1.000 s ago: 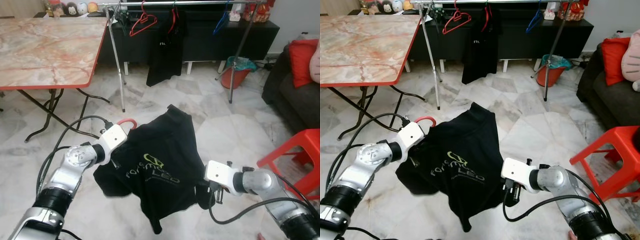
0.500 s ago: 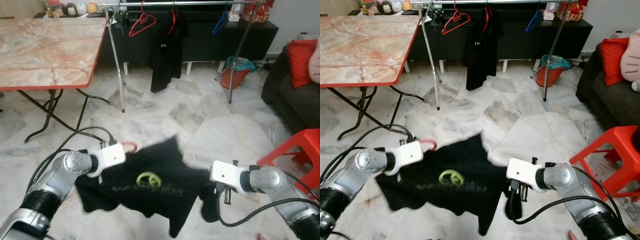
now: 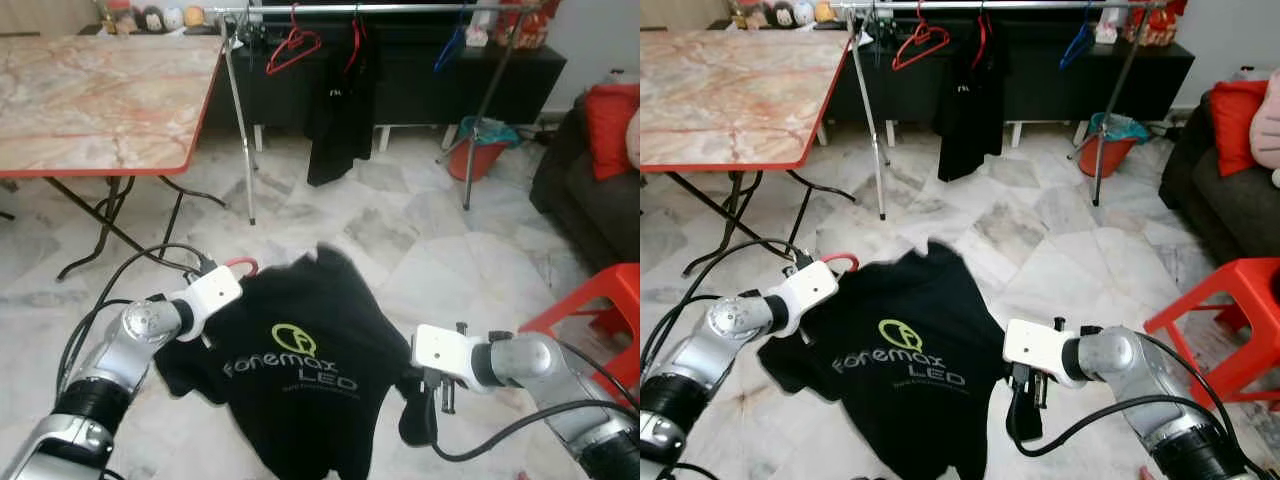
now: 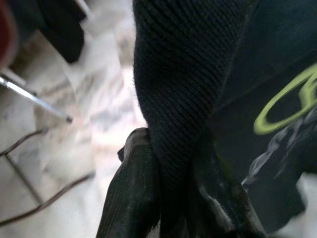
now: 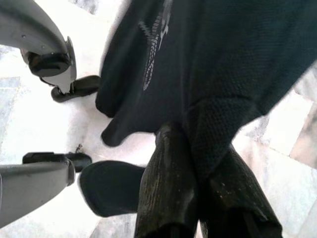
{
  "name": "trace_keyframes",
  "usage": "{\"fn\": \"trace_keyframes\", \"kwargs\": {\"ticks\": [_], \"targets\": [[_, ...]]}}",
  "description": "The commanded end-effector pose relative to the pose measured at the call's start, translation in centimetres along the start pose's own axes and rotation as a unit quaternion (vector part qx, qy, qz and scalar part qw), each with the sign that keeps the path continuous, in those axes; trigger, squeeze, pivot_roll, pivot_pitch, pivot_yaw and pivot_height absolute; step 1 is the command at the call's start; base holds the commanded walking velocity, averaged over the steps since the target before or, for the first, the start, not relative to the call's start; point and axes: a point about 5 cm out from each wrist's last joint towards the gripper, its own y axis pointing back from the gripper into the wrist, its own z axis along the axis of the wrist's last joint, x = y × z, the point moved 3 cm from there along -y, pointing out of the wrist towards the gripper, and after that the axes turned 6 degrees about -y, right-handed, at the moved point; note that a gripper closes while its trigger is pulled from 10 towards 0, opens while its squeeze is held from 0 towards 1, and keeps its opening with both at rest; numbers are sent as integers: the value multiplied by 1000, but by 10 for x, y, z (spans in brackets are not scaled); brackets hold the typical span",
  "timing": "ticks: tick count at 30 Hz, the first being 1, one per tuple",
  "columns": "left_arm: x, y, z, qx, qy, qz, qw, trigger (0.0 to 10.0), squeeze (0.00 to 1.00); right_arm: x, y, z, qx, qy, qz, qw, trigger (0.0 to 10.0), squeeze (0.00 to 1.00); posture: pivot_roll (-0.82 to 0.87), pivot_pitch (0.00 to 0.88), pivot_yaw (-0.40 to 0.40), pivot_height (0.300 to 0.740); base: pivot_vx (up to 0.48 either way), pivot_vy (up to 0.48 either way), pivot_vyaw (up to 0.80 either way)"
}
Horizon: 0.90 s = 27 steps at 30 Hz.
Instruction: Hang hanger
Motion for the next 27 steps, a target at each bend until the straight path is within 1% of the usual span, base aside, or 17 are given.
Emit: {"fn": "trace_keyframes", "kwargs": {"ticks": [1,2,3,5,8,9,11,12,13,18,20,23,24,27], "targets": [[18,4,30,-84,24,37,995,10000,0,6,-2,1,-2,-5,13,1000,0,0,8,61,-26,740,0,0,0],[18,4,30,-84,24,37,995,10000,0,6,-2,1,-2,-5,13,1000,0,0,8,61,-26,740,0,0,0],[13,4,37,-106,25,22,994,10000,0,6,-2,1,-2,-7,12,1000,0,0,8,61,-26,740,0,0,0],[4,3,41,-121,21,-4,992,10000,0,5,-1,1,-2,-7,12,1000,0,0,6,61,-26,740,0,0,0],[-8,2,51,-151,37,-40,987,10000,0,4,0,2,-4,-9,9,1000,0,0,6,61,-26,740,0,0,0],[-15,2,55,-160,34,-65,984,10000,0,4,0,3,-5,-10,9,1000,0,0,6,61,-26,740,0,0,0],[-23,2,58,-164,22,-85,982,10000,0,5,-1,3,-6,-8,10,1000,0,0,6,61,-26,740,0,0,0],[-25,1,60,-165,17,-88,982,10000,0,5,-1,4,-7,-7,9,1000,0,0,6,61,-26,740,0,0,0],[-25,-3,63,-164,8,-77,983,10000,0,5,-2,5,-9,-8,6,1000,0,0,6,60,-25,740,0,0,0],[-24,-10,69,-160,0,-63,985,10000,0,4,-3,6,-11,-11,2,1000,0,0,7,59,-26,740,0,0,0],[-23,-15,68,-144,-2,-49,988,10000,0,3,-4,5,-10,-13,-3,1000,0,0,7,60,-26,740,0,0,0],[-15,-26,58,-88,11,-3,996,10000,0,1,-4,8,-14,-14,-11,1000,0,0,7,59,-25,740,0,0,0],[-15,-26,58,-88,11,-3,996,10000,0,1,-4,8,-14,-14,-11,1000,0,0,7,59,-25,740,0,0,0],[-5,-34,44,-17,19,49,998,10000,0,3,-5,15,-27,-11,-9,1000,0,0,6,59,-24,740,0,0,0]]}}
